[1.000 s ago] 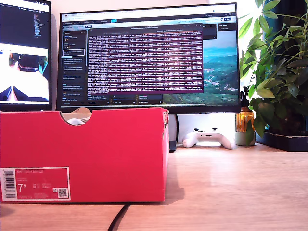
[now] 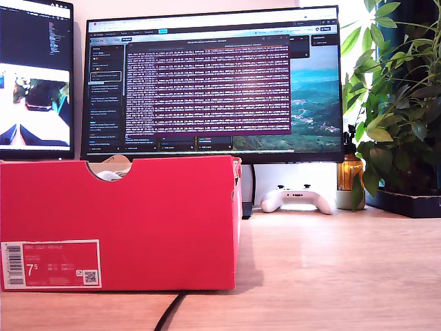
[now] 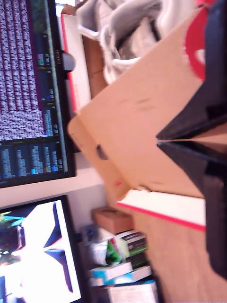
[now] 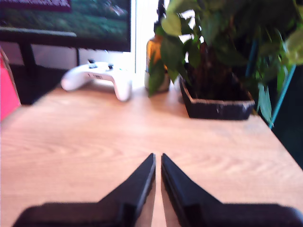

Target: Pack the white shoes by picking the first shoe and placing it inside the red shoebox, left side, then picking and rotating the second shoe and placing it in the shoebox

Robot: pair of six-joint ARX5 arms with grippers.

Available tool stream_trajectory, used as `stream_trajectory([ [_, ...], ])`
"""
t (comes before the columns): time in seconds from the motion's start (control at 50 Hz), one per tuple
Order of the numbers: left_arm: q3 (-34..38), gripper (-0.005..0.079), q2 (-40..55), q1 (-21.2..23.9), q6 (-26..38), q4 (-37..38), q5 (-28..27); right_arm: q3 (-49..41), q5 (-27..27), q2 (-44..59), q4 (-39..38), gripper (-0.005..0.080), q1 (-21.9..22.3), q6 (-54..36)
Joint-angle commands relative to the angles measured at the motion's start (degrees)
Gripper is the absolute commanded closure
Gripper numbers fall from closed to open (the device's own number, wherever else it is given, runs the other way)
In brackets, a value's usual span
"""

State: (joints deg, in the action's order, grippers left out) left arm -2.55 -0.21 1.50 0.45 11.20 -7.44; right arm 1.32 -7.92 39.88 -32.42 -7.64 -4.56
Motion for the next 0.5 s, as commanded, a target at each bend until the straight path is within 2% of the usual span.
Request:
stream_trajectory([
  [0.0,1.2,0.0754,-0.5,0.2,-1.1,2.4,-0.1,-1.1,-0.1,-1.7,-1.6,0.0762,-0.3,0.8],
  [0.12,1.2,0.0754,-0.5,0.2,-1.1,7.8,0.0,-1.1,-0.1,-4.4,-0.2,0.0762,-0.7,2.3],
  [0.48,1.2,0.0754,-0.5,0.2,-1.1,7.9,0.0,-1.1,-0.2,-8.0,7.2,0.0762,-1.4,3.7],
])
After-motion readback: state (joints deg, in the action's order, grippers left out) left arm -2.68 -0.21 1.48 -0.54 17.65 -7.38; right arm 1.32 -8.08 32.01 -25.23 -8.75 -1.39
